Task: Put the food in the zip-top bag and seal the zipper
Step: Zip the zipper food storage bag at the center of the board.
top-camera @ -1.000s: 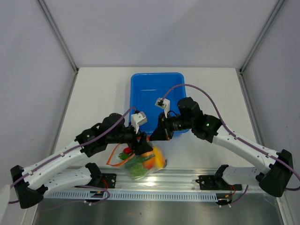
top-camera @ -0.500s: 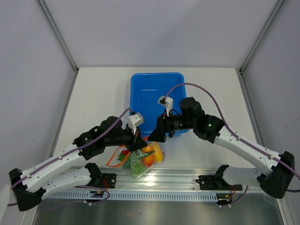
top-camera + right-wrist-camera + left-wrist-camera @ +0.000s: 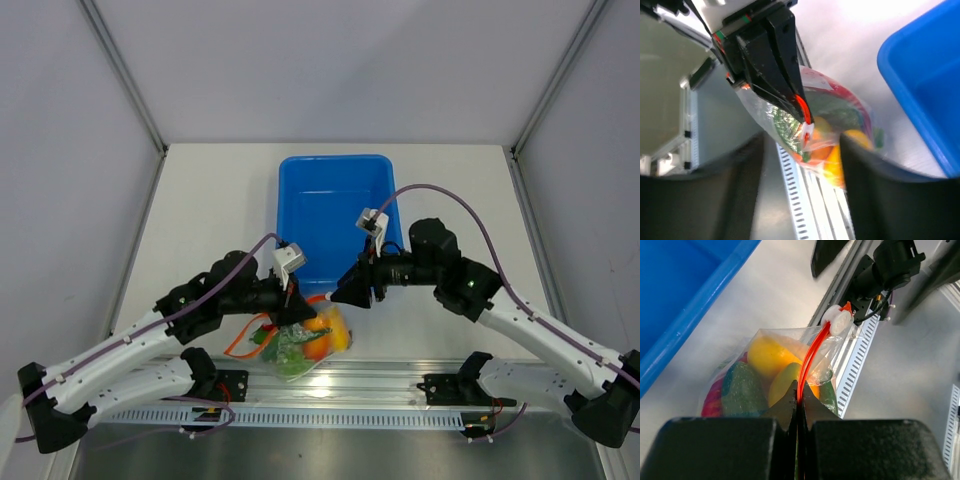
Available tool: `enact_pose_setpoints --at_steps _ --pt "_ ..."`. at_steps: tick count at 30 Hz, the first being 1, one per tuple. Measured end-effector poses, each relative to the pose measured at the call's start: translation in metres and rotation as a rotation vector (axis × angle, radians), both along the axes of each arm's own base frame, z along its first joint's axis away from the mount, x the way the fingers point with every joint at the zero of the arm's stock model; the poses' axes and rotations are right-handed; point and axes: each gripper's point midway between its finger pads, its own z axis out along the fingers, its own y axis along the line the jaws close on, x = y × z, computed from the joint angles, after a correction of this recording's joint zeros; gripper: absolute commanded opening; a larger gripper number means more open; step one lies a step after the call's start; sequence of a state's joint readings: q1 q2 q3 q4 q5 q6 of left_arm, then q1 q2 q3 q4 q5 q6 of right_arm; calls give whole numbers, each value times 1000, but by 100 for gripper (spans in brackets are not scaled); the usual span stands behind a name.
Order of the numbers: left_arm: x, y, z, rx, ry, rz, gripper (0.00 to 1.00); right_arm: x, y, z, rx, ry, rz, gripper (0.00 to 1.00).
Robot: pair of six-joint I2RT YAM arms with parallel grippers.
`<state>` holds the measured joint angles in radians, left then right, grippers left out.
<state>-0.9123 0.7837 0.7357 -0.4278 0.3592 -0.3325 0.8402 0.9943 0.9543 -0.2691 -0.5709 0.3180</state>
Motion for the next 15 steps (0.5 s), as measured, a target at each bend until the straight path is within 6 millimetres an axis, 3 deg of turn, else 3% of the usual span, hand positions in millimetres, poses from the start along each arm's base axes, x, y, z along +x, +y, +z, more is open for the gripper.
enact_pose_setpoints --at_steps 2,8,15 --pt "-2 0 1 -6 10 -5 1 -3 2 -9 0 15 36 43" --pt "-7 -1 4 -26 35 -13 1 -16 4 -45 -21 72 116 45" --pt "-9 1 12 -56 45 -1 0 -24 6 -33 53 7 178 64"
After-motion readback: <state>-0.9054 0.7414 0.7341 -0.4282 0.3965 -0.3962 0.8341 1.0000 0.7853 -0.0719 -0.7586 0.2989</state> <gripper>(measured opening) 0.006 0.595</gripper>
